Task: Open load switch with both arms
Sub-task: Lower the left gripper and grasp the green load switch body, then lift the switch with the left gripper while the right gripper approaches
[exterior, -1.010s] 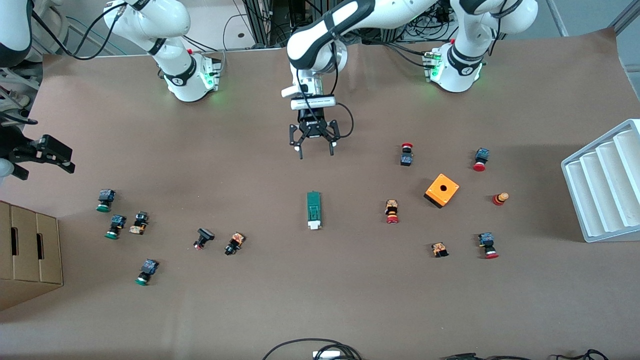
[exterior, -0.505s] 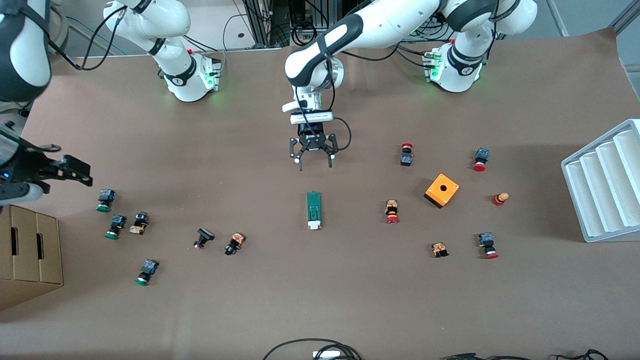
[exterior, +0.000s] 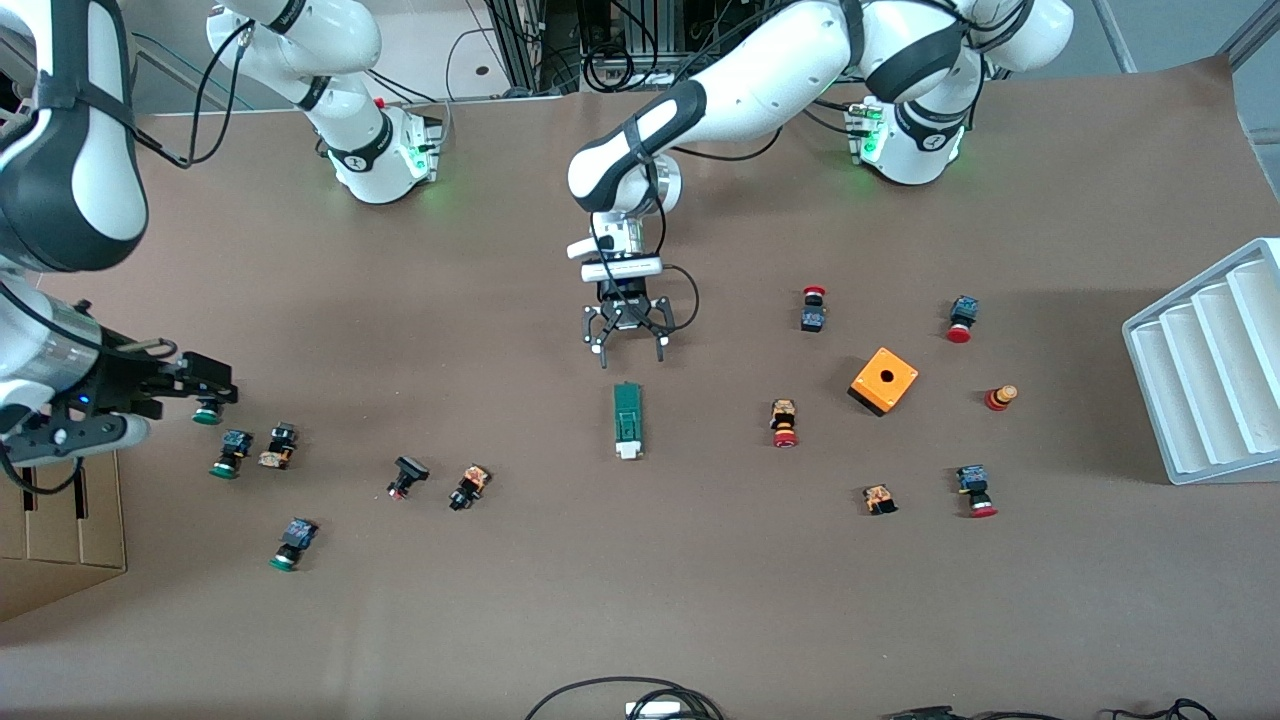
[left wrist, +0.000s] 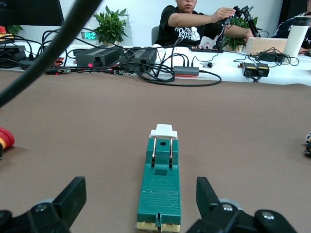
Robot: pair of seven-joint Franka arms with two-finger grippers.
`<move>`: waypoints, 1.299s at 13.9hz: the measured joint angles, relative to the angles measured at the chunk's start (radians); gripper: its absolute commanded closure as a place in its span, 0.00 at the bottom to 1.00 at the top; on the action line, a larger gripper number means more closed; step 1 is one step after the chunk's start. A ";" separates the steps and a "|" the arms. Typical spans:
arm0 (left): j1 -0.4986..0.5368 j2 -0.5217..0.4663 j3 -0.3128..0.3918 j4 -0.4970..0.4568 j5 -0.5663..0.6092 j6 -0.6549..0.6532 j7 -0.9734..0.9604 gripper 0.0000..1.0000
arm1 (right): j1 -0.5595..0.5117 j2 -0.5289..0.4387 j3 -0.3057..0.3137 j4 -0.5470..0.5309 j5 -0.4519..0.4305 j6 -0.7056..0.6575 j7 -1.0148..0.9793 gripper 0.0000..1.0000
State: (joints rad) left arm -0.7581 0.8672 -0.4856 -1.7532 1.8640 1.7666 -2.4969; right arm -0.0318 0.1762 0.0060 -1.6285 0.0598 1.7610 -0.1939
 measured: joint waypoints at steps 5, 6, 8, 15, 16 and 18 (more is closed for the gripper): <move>-0.019 0.057 0.004 0.062 0.007 -0.036 0.000 0.00 | 0.080 0.119 0.001 0.113 0.023 0.008 0.145 0.00; -0.024 0.068 0.005 0.069 0.017 -0.050 0.000 0.00 | 0.098 0.141 0.001 0.135 0.026 0.007 0.220 0.00; -0.032 0.087 0.014 0.079 0.039 -0.061 0.000 0.00 | 0.145 0.166 0.002 0.168 0.027 -0.011 0.426 0.00; -0.035 0.125 0.040 0.127 0.045 -0.062 0.000 0.00 | 0.322 0.265 0.001 0.272 0.023 -0.094 1.046 0.00; -0.035 0.134 0.040 0.138 0.050 -0.062 0.000 0.00 | 0.343 0.298 0.000 0.291 0.022 -0.094 1.130 0.00; -0.035 0.150 0.040 0.152 0.068 -0.062 0.000 0.00 | 0.383 0.365 -0.001 0.333 0.022 -0.091 1.276 0.00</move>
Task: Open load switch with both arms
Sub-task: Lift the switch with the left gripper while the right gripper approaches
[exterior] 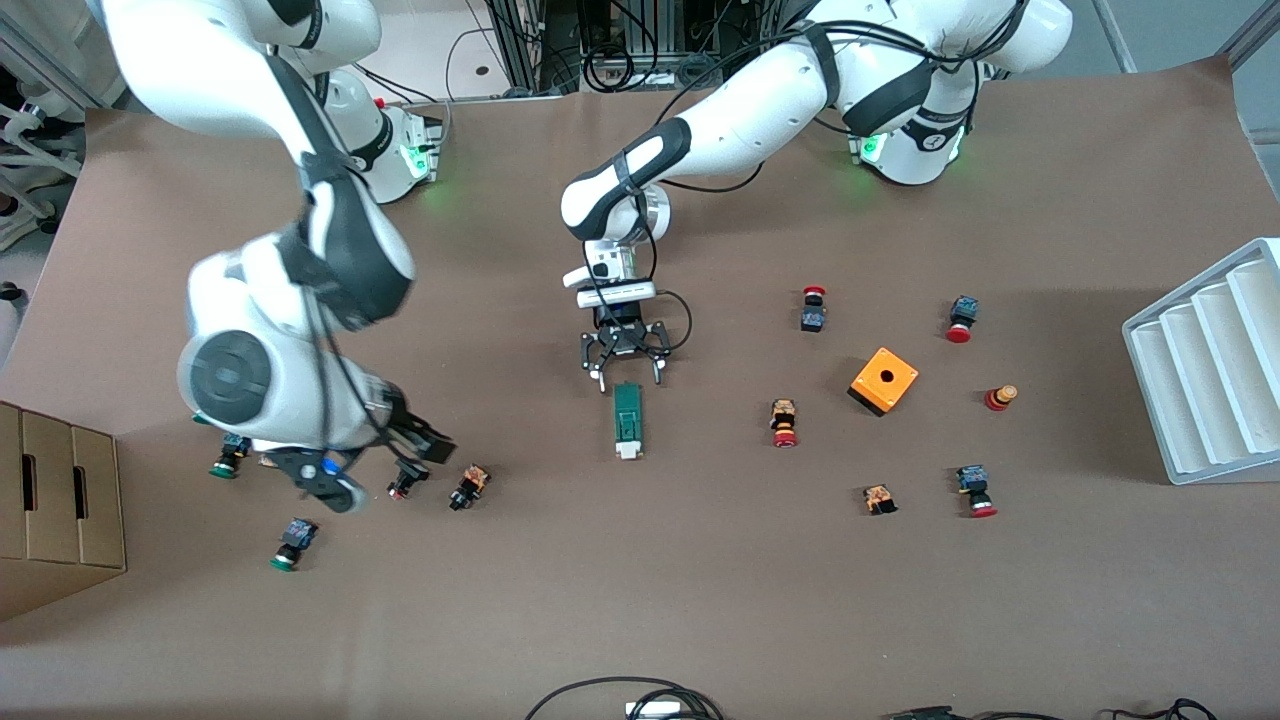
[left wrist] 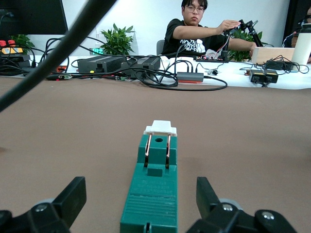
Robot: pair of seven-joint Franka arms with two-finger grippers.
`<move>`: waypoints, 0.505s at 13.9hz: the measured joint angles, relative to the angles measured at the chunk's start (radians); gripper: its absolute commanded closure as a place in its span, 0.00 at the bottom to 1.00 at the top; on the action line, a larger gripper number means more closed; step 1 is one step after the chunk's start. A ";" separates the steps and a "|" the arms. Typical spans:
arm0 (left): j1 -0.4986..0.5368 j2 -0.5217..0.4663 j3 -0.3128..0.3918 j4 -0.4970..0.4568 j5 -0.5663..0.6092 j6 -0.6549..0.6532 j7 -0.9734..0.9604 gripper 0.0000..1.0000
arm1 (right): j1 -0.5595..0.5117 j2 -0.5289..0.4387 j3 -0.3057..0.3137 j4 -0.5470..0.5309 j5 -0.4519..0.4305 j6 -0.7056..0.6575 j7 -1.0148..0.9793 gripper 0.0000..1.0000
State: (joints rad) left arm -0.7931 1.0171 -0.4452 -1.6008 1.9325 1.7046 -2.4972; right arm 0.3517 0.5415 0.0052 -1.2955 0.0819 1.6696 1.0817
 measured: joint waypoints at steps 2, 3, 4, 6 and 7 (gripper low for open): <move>0.000 0.010 0.002 0.006 0.007 0.000 0.000 0.00 | 0.040 0.064 0.000 0.037 0.000 0.017 0.145 0.00; 0.000 0.013 0.004 0.008 0.008 0.000 0.000 0.00 | 0.056 0.090 0.000 0.048 0.000 0.033 0.207 0.00; 0.000 0.015 0.005 0.009 0.008 0.000 0.000 0.00 | 0.070 0.108 0.000 0.054 0.000 0.048 0.254 0.00; 0.000 0.020 0.006 0.009 0.008 0.000 0.000 0.00 | 0.099 0.133 0.000 0.064 0.000 0.075 0.339 0.00; 0.000 0.022 0.006 0.010 0.009 0.000 0.000 0.00 | 0.113 0.142 0.000 0.066 0.000 0.093 0.379 0.00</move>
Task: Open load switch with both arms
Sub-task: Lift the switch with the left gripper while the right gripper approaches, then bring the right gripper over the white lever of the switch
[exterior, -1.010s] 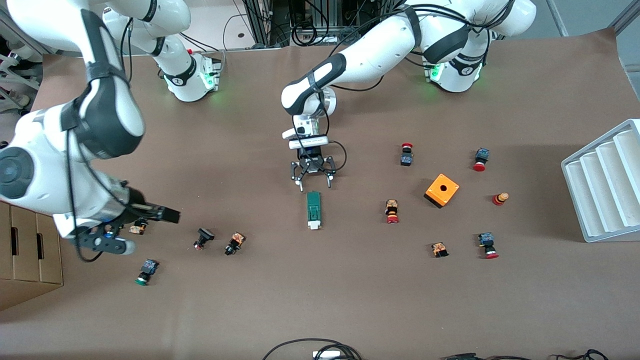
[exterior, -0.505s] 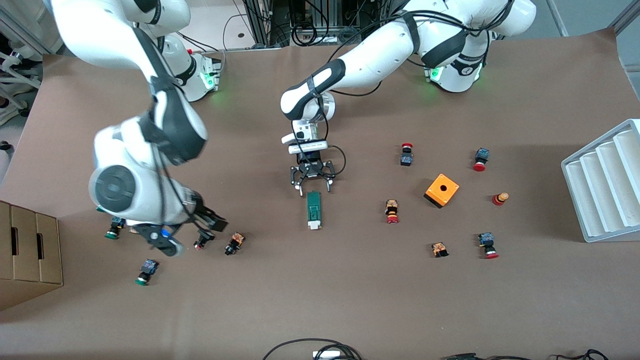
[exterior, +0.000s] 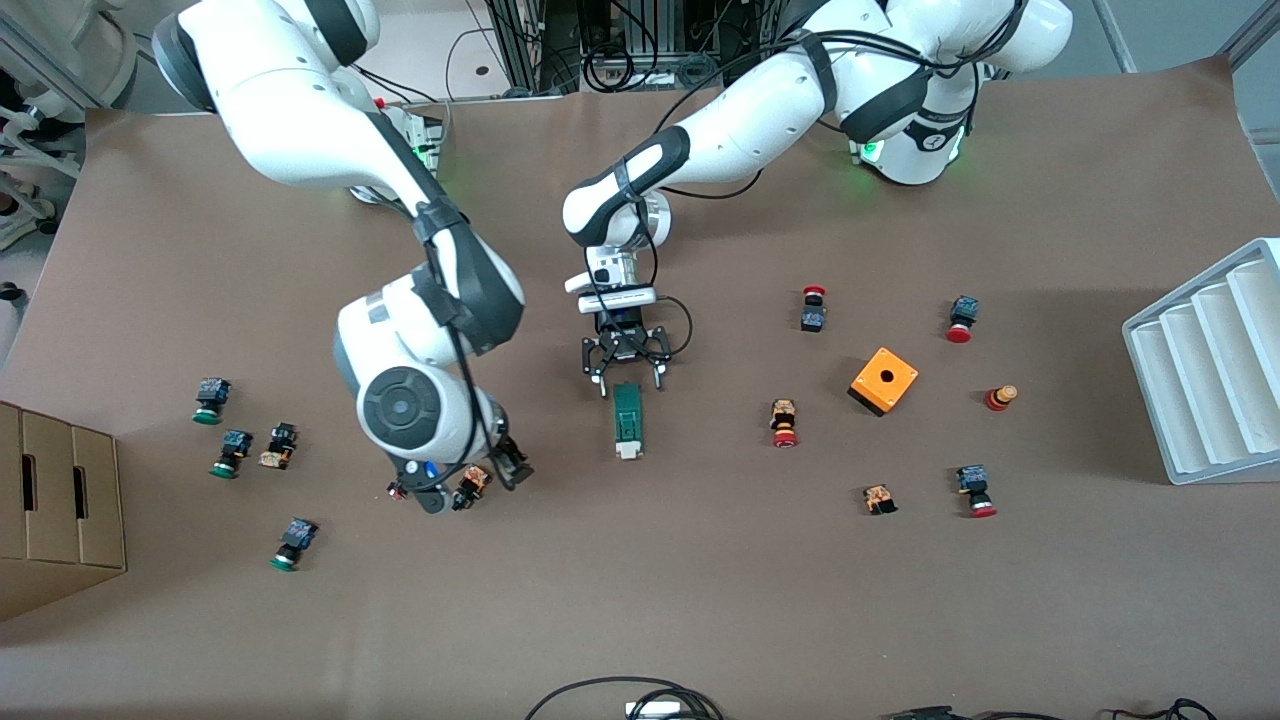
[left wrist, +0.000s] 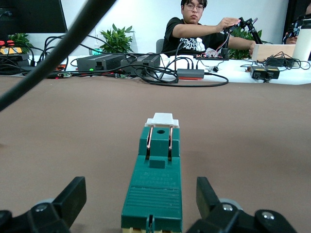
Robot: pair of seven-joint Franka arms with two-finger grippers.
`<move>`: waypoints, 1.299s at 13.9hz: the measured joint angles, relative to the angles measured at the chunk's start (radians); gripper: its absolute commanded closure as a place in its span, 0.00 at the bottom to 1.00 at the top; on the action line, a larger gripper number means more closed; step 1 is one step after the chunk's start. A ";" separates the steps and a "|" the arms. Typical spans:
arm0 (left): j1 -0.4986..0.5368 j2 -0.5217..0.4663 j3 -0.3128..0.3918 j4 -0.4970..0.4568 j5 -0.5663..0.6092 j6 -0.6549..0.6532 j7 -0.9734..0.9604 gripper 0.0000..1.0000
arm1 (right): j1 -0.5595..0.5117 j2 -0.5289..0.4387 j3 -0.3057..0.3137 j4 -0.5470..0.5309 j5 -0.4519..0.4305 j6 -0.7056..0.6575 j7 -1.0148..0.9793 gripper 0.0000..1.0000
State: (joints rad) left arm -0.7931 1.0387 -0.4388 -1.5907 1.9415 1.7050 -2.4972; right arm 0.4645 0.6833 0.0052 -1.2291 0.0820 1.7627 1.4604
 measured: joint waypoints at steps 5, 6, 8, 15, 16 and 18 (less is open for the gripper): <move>0.000 0.013 0.027 0.008 0.043 0.002 0.000 0.00 | 0.069 0.061 0.001 0.040 0.011 0.095 0.215 0.00; 0.000 0.018 0.028 0.016 0.047 0.006 0.000 0.00 | 0.076 0.083 0.001 0.056 0.014 0.117 0.257 0.00; 0.000 0.025 0.028 0.037 0.051 0.013 0.000 0.00 | 0.091 0.128 0.001 0.084 0.015 0.171 0.342 0.00; -0.002 0.050 0.027 0.073 0.054 0.028 0.003 0.00 | 0.134 0.179 -0.001 0.112 0.015 0.221 0.445 0.00; -0.005 0.060 0.027 0.083 0.056 0.028 0.003 0.00 | 0.138 0.180 -0.003 0.112 0.015 0.221 0.447 0.00; -0.010 0.074 0.027 0.104 0.057 0.028 0.016 0.00 | 0.148 0.185 -0.011 0.113 0.015 0.221 0.456 0.00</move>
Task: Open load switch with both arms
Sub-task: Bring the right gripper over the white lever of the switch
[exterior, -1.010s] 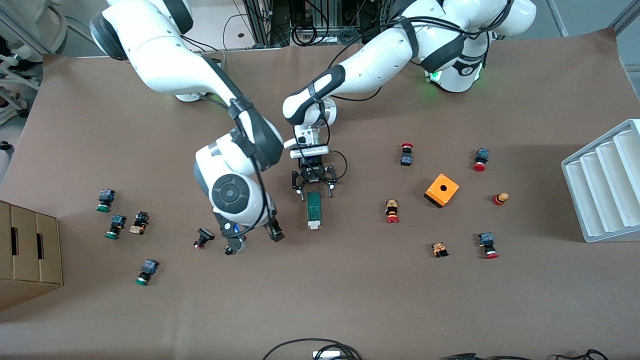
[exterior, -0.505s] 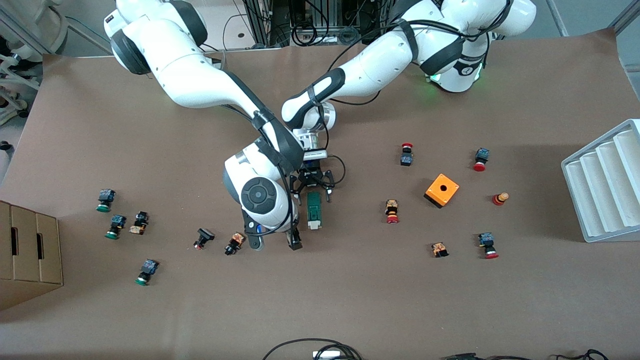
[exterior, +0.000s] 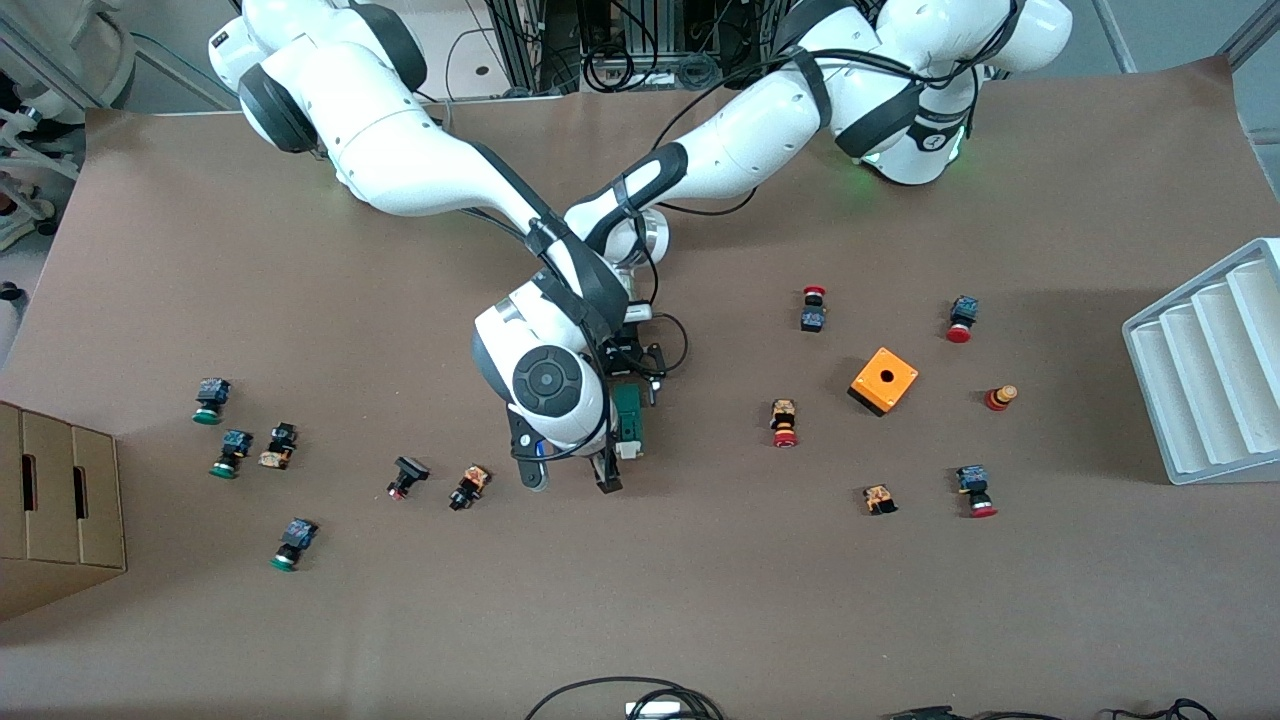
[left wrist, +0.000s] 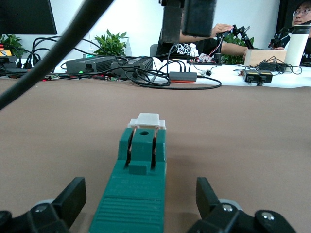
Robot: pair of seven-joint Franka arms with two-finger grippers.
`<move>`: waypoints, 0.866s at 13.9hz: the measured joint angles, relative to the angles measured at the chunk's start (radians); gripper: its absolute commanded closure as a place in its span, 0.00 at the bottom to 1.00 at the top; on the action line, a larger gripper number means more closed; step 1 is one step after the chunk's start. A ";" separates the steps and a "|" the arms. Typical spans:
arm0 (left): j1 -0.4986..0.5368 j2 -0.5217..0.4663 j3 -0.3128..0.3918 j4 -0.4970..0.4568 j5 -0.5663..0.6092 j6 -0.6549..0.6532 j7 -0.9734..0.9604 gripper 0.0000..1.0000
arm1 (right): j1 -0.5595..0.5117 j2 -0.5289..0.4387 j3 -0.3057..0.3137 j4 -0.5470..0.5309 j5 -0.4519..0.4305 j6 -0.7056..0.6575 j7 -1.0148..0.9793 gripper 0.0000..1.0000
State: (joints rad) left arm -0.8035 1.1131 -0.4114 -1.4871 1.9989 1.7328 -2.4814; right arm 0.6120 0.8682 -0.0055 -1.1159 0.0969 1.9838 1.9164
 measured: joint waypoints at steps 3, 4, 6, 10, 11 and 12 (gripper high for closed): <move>-0.003 0.007 0.000 0.011 0.000 0.000 0.023 0.00 | 0.025 0.021 -0.017 0.021 0.000 0.001 0.027 0.00; -0.003 0.010 0.000 0.013 0.000 0.000 0.026 0.00 | 0.032 0.031 -0.022 0.031 0.000 0.002 0.038 0.00; -0.003 0.014 0.000 0.014 0.000 0.000 0.027 0.00 | 0.043 0.048 -0.025 0.050 0.000 0.003 0.061 0.01; -0.003 0.022 0.000 0.015 0.001 0.000 0.027 0.00 | 0.050 0.055 -0.025 0.057 0.000 0.004 0.081 0.08; -0.003 0.022 0.000 0.016 0.001 0.000 0.027 0.00 | 0.052 0.058 -0.026 0.057 0.000 0.004 0.083 0.14; -0.003 0.022 0.000 0.016 0.001 0.000 0.027 0.00 | 0.054 0.063 -0.029 0.059 0.000 0.007 0.085 0.16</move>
State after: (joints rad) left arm -0.8065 1.1350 -0.4114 -1.4709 1.9997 1.7326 -2.4546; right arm 0.6663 0.9315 -0.0347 -1.0574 0.0969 1.9903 2.0010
